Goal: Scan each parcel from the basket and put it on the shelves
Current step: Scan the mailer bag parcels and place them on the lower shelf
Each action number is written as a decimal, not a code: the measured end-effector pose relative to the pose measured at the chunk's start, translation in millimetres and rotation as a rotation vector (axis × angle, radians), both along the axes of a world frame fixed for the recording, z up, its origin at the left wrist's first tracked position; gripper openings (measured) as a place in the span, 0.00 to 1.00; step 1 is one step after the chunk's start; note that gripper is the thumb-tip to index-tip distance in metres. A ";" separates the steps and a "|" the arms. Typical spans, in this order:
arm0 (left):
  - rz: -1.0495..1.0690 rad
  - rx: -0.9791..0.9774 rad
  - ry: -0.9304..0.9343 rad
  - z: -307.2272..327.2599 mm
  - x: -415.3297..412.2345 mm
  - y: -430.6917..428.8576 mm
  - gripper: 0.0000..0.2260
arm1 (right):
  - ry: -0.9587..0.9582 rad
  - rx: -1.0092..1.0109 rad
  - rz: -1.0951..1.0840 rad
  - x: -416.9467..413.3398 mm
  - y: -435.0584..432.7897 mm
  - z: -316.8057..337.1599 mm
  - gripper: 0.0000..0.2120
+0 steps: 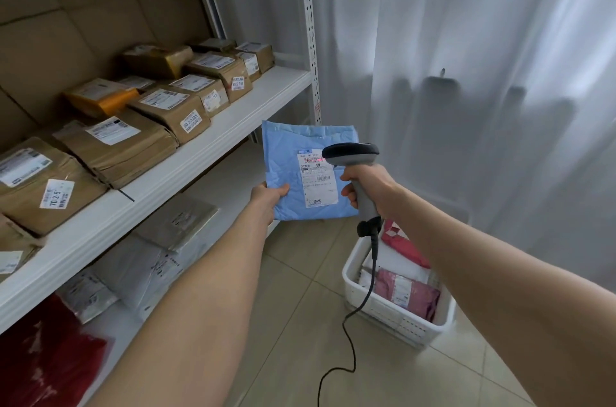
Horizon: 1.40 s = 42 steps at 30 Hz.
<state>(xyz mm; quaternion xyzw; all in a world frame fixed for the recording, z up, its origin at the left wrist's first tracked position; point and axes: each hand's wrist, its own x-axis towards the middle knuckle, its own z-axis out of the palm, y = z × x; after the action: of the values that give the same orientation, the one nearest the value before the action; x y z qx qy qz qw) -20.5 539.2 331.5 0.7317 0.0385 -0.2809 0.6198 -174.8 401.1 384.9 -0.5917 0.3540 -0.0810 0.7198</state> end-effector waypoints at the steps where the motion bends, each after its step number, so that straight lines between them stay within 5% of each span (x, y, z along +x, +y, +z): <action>1: -0.001 0.002 -0.001 0.5 0.3 2.8 0.13 | 0.003 -0.008 0.003 0.8 2.4 1.4 0.02; 42: 0.078 0.013 0.048 -13.0 39.2 48.5 0.15 | 0.100 -0.044 0.151 22.9 31.4 -4.3 0.03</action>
<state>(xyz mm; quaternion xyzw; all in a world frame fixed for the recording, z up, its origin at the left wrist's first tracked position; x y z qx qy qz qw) 18.6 587.6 318.4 0.7266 0.0839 -0.2738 0.6245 -151.9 432.6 380.6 -0.6356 0.3421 -0.0044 0.6920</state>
